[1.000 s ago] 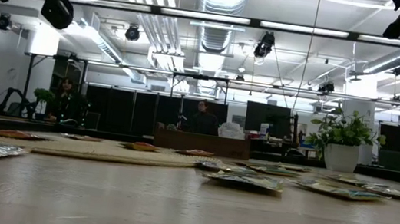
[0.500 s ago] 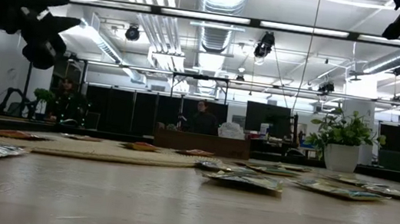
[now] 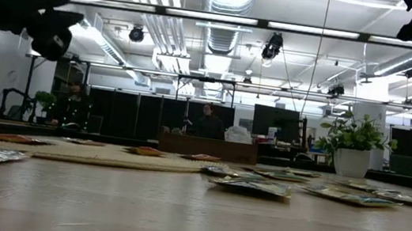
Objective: Pick & Place Tea
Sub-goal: Put the yellow tea bag into the middle section of the wooden organizer
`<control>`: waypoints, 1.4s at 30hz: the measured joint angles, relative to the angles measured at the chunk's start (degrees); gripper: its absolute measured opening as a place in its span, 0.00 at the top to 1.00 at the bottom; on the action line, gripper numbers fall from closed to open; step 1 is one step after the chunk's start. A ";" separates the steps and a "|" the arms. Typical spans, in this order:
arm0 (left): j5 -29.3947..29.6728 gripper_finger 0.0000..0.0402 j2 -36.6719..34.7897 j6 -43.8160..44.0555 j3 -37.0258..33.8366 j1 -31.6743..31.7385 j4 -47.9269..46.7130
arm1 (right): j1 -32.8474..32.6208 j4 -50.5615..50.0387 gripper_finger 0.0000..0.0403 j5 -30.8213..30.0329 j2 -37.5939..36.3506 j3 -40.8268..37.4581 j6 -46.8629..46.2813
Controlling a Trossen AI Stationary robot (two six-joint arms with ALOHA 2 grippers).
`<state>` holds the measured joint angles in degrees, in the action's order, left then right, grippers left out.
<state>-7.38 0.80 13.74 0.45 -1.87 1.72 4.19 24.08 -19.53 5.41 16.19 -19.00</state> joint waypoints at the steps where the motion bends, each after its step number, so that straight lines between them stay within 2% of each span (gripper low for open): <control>1: -1.86 0.66 0.00 -2.35 0.00 0.00 0.28 | -0.02 -0.64 0.98 -0.02 0.00 0.41 0.10; 4: -6.53 0.66 0.08 -9.52 0.00 -0.02 0.69 | 0.00 -2.69 0.98 -0.15 0.00 1.67 0.15; 7: -6.62 0.66 0.69 -11.25 -0.02 -0.07 0.63 | -0.02 -4.46 0.98 -0.15 0.01 2.73 -0.06; 13: -6.59 0.66 1.90 -4.85 -0.04 -0.07 0.49 | -0.02 -6.01 0.98 -0.15 0.72 5.72 -1.95; 21: -6.65 0.66 1.90 0.81 -0.07 -0.07 1.07 | -0.04 -26.61 0.98 -0.10 6.90 14.64 -7.24; 29: -6.67 0.66 1.90 1.44 -0.09 -0.07 1.11 | -0.04 -39.08 0.98 0.03 17.66 29.17 -3.51; 38: -6.68 0.66 1.92 1.44 -0.09 -0.07 1.16 | -0.04 -75.52 0.98 2.18 31.48 52.51 -1.28; 42: -6.69 0.66 1.92 1.44 0.04 -0.07 1.16 | -0.04 -85.69 0.98 4.45 37.62 61.15 0.30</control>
<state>-14.06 2.72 15.18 0.49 -1.93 2.87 4.14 -61.61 -15.09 43.03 77.35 -18.70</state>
